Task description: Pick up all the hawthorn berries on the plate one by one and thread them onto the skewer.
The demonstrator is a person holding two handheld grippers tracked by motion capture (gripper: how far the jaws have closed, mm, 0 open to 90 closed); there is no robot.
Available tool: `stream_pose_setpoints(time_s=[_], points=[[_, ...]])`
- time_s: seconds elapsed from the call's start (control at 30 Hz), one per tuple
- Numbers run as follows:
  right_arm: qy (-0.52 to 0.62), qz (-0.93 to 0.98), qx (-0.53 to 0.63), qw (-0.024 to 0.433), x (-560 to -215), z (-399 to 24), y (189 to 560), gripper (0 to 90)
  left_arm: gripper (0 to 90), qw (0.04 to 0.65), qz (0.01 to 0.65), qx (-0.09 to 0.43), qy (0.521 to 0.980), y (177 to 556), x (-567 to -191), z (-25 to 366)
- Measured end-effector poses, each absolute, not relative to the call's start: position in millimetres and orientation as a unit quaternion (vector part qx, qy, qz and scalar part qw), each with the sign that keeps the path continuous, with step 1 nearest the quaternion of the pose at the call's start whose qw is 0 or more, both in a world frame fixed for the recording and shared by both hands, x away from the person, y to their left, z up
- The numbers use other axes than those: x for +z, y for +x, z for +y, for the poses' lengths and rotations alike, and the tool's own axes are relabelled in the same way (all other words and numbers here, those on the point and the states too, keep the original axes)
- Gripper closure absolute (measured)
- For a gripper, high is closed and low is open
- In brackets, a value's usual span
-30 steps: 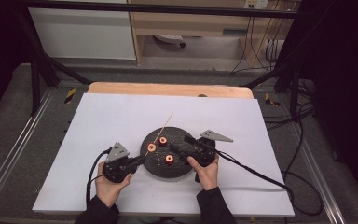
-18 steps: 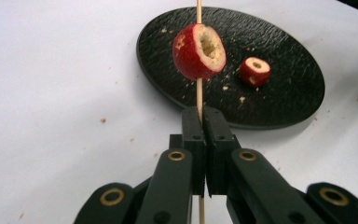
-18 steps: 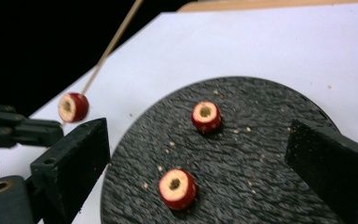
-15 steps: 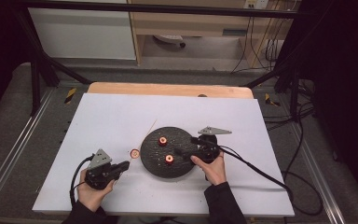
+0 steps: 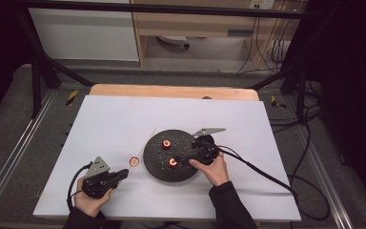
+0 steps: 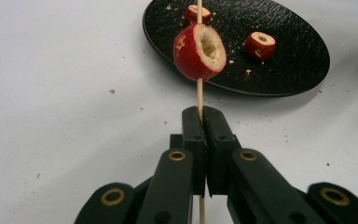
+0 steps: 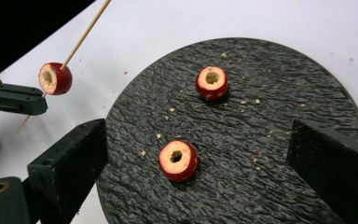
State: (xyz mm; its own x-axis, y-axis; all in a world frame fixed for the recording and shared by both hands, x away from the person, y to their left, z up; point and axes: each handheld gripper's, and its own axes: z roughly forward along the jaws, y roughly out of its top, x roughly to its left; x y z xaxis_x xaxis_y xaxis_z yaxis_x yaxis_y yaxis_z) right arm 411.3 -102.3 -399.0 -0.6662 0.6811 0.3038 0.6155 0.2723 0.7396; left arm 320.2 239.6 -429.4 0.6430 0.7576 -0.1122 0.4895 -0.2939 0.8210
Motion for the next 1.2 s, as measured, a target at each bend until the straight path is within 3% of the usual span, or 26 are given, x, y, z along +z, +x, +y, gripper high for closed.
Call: stream_pose_setpoints(time_s=[0.57, 1.2], points=[[0.394, 0.859, 0.327, 0.026, -394, -61, 420, 11.1, 88.0, 0.445, 0.397, 0.149, 0.789, 321, -431, 243], [0.413, 0.87, 0.27, -0.027, -405, -48, 435, 43.8, 88.0, 0.446, 0.398, 0.148, 0.788, 321, -432, 242]])
